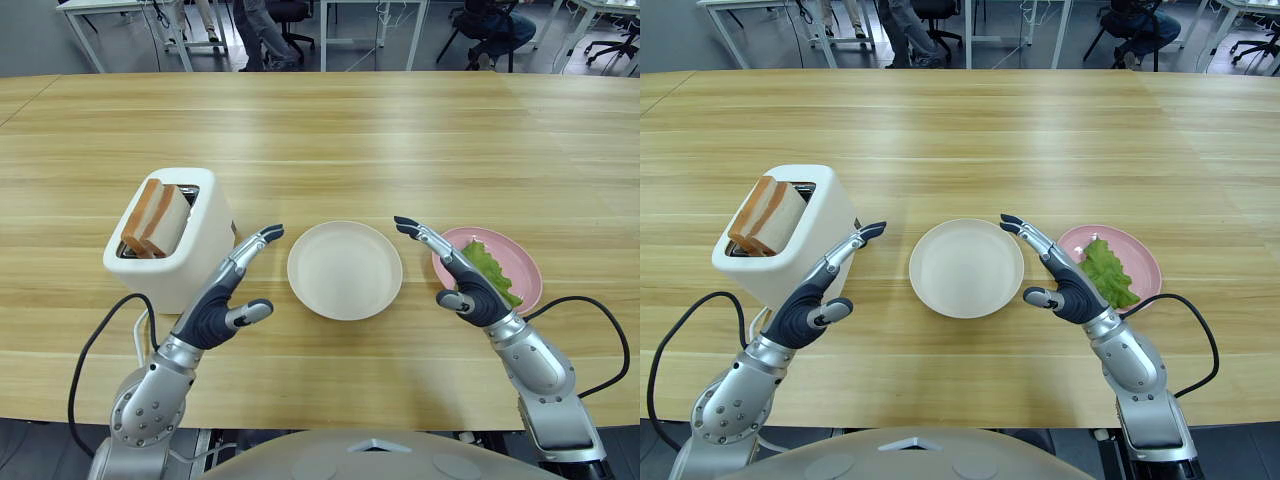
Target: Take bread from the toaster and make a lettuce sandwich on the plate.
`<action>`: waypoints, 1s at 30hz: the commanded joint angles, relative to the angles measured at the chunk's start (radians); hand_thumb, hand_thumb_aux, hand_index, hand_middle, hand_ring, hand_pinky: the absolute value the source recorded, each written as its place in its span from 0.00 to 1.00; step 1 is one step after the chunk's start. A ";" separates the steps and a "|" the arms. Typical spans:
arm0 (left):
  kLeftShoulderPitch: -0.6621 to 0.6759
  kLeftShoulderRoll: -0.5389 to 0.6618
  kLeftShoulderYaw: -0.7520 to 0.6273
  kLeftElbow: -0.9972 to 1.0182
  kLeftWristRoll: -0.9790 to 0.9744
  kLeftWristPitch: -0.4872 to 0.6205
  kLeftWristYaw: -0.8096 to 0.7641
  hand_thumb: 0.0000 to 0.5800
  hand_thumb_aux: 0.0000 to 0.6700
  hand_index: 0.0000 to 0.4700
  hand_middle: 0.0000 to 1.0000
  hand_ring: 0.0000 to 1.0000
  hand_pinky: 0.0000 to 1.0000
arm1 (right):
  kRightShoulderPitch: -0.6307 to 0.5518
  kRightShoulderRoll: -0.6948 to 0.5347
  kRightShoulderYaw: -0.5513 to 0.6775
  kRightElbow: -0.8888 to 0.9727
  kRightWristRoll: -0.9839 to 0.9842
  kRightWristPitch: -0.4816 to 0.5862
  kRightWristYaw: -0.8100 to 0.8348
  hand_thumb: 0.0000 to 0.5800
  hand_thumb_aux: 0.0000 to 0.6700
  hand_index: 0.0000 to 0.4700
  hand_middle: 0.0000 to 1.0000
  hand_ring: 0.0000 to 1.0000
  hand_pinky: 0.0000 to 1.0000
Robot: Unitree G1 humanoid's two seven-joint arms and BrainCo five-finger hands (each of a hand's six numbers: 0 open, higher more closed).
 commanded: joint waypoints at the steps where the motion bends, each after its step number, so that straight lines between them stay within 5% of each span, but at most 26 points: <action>1: 0.006 0.004 0.015 -0.005 0.020 0.030 0.001 0.00 0.00 0.00 0.00 0.00 0.00 | -0.006 -0.015 0.005 0.005 -0.025 0.014 0.010 0.00 0.00 0.00 0.00 0.00 0.00; 14: -0.077 0.016 0.122 -0.004 0.085 0.098 0.040 0.00 0.00 0.00 0.00 0.00 0.00 | -0.036 -0.019 -0.012 0.053 -0.120 0.050 -0.042 0.00 0.00 0.00 0.00 0.00 0.00; 22: -0.308 0.332 0.577 0.136 0.316 0.288 0.072 0.00 0.00 0.00 0.00 0.00 0.00 | -0.064 -0.021 -0.016 0.041 -0.131 0.080 -0.057 0.00 0.00 0.00 0.00 0.00 0.00; 30: -0.230 0.495 0.551 0.338 0.571 0.376 0.031 0.00 0.00 0.00 0.00 0.00 0.00 | -0.063 -0.028 -0.019 0.028 -0.137 0.081 -0.051 0.00 0.00 0.00 0.00 0.00 0.00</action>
